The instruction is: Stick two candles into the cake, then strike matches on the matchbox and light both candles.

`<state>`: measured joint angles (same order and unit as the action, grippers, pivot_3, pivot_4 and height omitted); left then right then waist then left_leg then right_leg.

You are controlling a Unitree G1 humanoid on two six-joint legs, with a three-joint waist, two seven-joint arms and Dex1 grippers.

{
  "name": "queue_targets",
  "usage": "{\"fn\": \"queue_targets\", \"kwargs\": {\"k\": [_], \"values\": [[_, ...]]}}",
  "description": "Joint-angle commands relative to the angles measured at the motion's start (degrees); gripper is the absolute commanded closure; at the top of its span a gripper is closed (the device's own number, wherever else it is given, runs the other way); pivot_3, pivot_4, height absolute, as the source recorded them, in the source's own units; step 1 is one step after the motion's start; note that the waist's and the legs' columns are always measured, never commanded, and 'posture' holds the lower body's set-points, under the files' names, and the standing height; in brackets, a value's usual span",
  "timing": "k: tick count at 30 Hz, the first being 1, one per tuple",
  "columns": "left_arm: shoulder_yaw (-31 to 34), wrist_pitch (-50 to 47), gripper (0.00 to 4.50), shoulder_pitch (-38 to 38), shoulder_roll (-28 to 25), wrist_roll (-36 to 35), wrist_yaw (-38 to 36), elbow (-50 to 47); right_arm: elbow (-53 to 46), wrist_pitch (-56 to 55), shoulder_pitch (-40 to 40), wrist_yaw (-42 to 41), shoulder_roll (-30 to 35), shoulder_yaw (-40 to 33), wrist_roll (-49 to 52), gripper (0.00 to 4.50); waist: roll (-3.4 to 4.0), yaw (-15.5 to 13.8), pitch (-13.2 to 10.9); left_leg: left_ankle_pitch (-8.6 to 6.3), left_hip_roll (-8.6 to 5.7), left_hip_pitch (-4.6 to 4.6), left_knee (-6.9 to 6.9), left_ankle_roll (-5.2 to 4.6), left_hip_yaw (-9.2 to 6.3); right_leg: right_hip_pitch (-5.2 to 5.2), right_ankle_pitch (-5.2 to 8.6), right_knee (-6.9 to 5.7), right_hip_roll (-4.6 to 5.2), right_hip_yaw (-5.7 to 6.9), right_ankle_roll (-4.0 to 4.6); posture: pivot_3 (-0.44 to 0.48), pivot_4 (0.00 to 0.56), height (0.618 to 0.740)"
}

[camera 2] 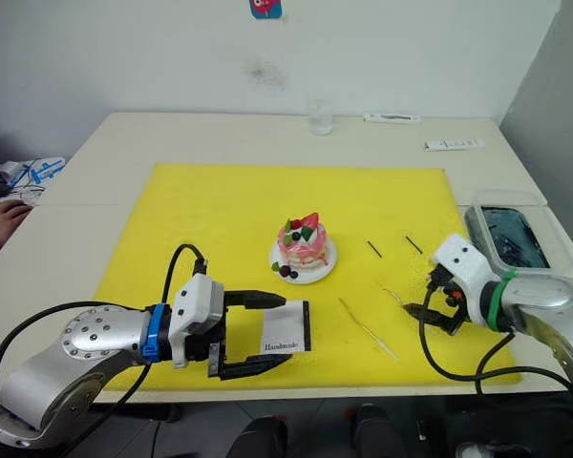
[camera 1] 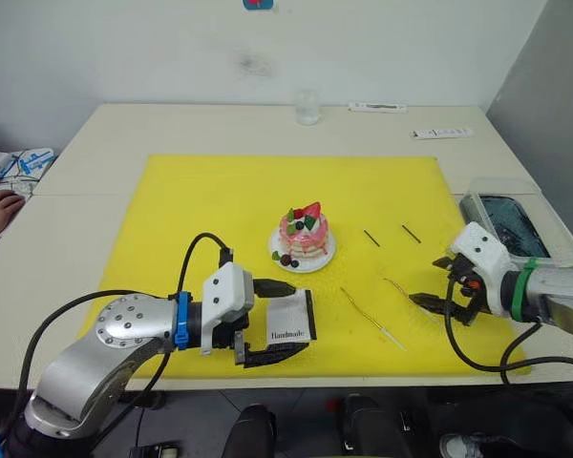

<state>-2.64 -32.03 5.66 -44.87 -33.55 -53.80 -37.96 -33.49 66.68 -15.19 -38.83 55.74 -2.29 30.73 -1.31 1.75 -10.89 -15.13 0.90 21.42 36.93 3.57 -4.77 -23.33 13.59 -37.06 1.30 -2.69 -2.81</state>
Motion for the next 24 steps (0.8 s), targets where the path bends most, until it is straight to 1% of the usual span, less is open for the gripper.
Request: {"fn": "queue_targets", "kwargs": {"k": [1, 8, 14, 16, 18, 19, 20, 22, 24], "values": [[-0.6, 0.6, 0.02, 1.0, 0.8, 0.0, 0.8, -1.1, 0.6, 2.0, -2.6, 0.4, -0.2, 1.6, 0.4, 0.0, 0.0, 0.0, 0.0, 0.0, -0.01, 0.04, 0.0, 0.0, -0.01, -0.03, -0.06, 0.01, 0.0, 0.0, -0.09, 0.0, 0.15, 0.74], [-1.6, 0.3, 0.02, 1.0, 1.8, 0.0, 2.2, -1.8, 3.1, 1.5, -5.1, -0.3, 0.4, 6.0, -1.4, 0.0, 0.0, 0.0, 0.0, -0.01, 0.0, 0.08, 0.0, -0.02, -0.04, -0.1, -0.09, 0.0, 0.0, 0.03, -0.15, 0.0, 0.15, 0.74], [-2.4, 0.4, 0.02, 1.3, 2.2, 0.2, 2.9, -1.7, 4.4, 0.5, -5.2, -0.8, 0.5, 8.4, -2.6, 0.0, 0.0, 0.0, 0.0, -0.01, -0.01, 0.08, 0.04, -0.03, -0.03, -0.1, -0.12, 0.0, 0.0, 0.02, -0.2, 0.0, 0.15, 0.74], [-2.5, 0.4, 0.0, 1.5, 2.3, 0.2, 3.1, -1.6, 5.0, -0.2, -4.9, -1.0, 0.6, 8.8, -3.3, 0.4, 0.0, 0.0, 0.0, -0.01, 0.0, 0.09, 0.04, -0.03, -0.03, -0.11, -0.12, 0.0, -0.01, 0.02, -0.2, 0.0, 0.15, 0.74], [-2.7, 0.4, 0.0, 1.8, 2.4, 0.3, 3.3, -1.6, 5.2, -0.3, -4.7, -1.3, 0.7, 8.9, -3.5, 0.92, 0.0, 0.0, 0.0, -0.01, -0.01, 0.09, 0.03, -0.03, -0.03, -0.11, -0.12, 0.0, -0.01, 0.02, -0.2, 0.0, 0.15, 0.74], [-2.7, 0.4, 0.0, 2.0, 2.4, 0.3, 3.4, -1.5, 5.2, -0.5, -4.6, -1.4, 0.7, 9.1, -3.6, 1.3, 0.0, 0.0, 0.0, -0.01, -0.01, 0.1, 0.03, -0.03, -0.03, -0.12, -0.12, 0.0, 0.0, 0.02, -0.2, 0.0, 0.15, 0.74], [-2.8, 0.4, 0.0, 2.1, 2.5, 0.3, 3.5, -1.5, 5.3, -0.5, -4.5, -1.4, 0.8, 9.2, -3.8, 1.76, 0.0, 0.0, 0.0, -0.01, -0.01, 0.1, 0.03, -0.03, -0.03, -0.12, -0.12, 0.0, 0.0, 0.02, -0.2, 0.0, 0.15, 0.74], [-2.8, 0.3, 0.0, 2.2, 2.6, 0.2, 3.5, -1.4, 5.4, -0.5, -4.3, -1.5, 0.9, 9.3, -3.9, 2.48, 0.0, 0.0, 0.0, -0.01, -0.01, 0.11, 0.03, -0.03, -0.03, -0.12, -0.12, 0.0, -0.01, 0.02, -0.2, 0.0, 0.15, 0.74], [-2.9, 0.2, 0.0, 2.4, 2.6, 0.2, 3.5, -1.3, 5.1, -0.1, -4.1, -2.4, 1.1, 8.9, -2.9, 3.29, 0.0, 0.0, 0.0, -0.01, -0.01, 0.11, 0.03, -0.03, -0.03, -0.12, -0.12, 0.0, 0.0, 0.02, -0.2, 0.0, 0.15, 0.74]]}}
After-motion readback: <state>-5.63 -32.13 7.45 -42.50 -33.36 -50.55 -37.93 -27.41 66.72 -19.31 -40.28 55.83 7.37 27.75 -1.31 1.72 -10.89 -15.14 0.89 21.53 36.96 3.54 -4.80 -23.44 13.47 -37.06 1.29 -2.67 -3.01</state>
